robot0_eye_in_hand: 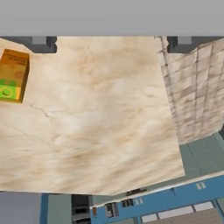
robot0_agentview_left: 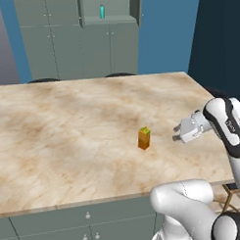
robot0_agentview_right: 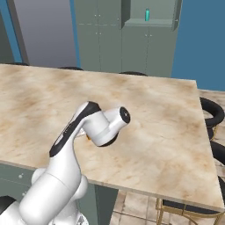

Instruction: Pick the water bottle, boxed drink from the counter and place them in the open cabinet.

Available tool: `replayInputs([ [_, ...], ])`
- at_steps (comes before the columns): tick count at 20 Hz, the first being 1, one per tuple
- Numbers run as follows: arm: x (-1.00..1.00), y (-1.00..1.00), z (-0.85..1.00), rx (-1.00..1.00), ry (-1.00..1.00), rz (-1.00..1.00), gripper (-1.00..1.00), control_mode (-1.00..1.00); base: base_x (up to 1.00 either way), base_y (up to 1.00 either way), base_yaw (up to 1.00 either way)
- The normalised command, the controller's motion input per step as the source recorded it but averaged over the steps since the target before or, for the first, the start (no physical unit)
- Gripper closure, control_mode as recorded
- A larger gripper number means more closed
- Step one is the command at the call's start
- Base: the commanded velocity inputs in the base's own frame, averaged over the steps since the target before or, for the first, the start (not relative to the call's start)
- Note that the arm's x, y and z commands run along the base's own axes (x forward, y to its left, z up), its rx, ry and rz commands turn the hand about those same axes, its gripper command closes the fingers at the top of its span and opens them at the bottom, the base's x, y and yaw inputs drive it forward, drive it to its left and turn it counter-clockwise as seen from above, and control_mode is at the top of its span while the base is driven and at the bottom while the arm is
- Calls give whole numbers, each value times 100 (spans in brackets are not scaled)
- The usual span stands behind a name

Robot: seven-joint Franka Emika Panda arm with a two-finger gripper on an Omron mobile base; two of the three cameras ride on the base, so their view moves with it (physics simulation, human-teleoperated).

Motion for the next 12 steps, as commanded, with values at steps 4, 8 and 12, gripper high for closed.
replayInputs([
  [4, 21, 3, -31, 2, 0, -8, -100, -100, 0, 0, 0],
  [8, 10, 1, -29, 4, 0, -3, -100, -100, 0, 0, 0],
  [12, 6, 8, -26, 3, 0, -3, -100, -100, 0, 0, 0],
])
